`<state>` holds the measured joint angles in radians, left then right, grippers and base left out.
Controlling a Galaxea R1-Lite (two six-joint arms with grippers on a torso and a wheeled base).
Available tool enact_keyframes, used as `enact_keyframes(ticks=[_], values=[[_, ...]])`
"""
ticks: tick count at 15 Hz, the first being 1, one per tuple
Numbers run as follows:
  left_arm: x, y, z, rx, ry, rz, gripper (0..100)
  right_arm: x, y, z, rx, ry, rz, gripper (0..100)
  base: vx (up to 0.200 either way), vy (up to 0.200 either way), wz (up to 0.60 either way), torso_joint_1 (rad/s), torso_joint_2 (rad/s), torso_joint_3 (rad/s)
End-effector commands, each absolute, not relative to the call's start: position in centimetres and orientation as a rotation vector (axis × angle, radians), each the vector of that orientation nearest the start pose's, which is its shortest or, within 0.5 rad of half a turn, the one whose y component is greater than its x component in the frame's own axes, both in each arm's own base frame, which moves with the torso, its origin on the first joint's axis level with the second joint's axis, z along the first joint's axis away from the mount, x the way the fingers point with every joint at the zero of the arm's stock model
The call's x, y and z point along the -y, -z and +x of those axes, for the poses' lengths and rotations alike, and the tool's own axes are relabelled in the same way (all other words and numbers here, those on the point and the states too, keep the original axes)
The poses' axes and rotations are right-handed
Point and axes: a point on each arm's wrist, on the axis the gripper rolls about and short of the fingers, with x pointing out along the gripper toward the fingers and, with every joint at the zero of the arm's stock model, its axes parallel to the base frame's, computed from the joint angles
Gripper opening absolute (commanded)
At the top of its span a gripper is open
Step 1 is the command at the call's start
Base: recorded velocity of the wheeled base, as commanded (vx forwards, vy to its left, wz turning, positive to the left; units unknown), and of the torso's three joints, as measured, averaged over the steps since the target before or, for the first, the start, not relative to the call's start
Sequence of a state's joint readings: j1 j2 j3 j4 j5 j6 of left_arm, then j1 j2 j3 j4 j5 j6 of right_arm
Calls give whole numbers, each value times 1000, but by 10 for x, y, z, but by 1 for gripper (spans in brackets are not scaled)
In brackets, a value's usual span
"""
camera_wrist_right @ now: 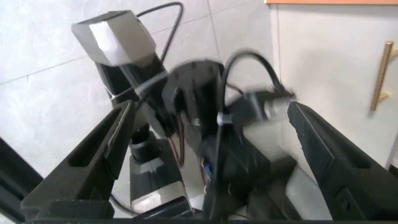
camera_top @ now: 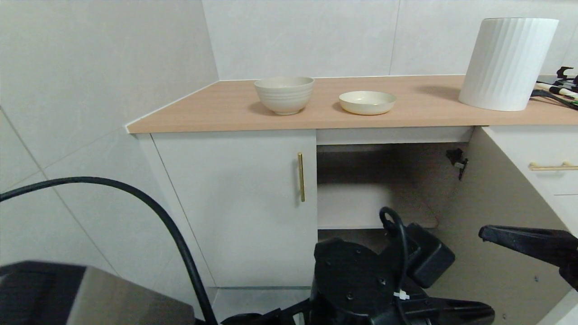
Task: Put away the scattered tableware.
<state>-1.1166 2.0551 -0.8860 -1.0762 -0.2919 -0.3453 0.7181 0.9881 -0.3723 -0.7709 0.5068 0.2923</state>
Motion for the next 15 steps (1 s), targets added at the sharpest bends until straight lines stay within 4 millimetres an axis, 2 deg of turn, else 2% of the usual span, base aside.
enact_keyframes(ticks=[1,3,5,7,8,9,10,11,12,13,14,15], values=[[306,-135,188,-311,1260,-271,0,-91,-223,89,-46,-1224,270,100,0,0,0,0,0,0],[266,-139,217,-296,1129,-283,0,-95,-216,103,-100,-1176,263,100,0,0,0,0,0,0],[229,-152,226,-256,1037,-295,0,-100,-213,111,-127,-1165,261,100,0,0,0,0,0,0],[188,-167,223,-207,954,-294,0,-112,-213,126,-164,-1153,258,100,0,0,0,0,0,0],[167,-169,221,-181,900,-261,0,-123,-203,143,-230,-1109,249,100,0,0,0,0,0,0],[155,-169,219,-167,871,-237,0,-129,-202,157,-248,-1064,249,100,0,0,0,0,0,0],[135,-172,214,-138,819,-210,0,-133,-199,182,-266,-982,232,100,0,0,0,0,0,0],[126,-172,211,-132,794,-196,0,-132,-198,194,-263,-944,206,100,0,0,0,0,0,0],[105,-176,203,-123,735,-180,0,-125,-196,216,-297,-866,136,100,0,0,0,0,0,0],[100,-178,199,-127,719,-179,0,-126,-198,221,-309,-849,122,100,0,0,0,0,0,0],[88,-187,189,-146,686,-173,0,-131,-203,231,-330,-744,100,100,0,0,0,0,0,0],[85,-193,184,-151,683,-151,0,-135,-203,229,-323,-710,87,100,0,0,0,0,0,0]])
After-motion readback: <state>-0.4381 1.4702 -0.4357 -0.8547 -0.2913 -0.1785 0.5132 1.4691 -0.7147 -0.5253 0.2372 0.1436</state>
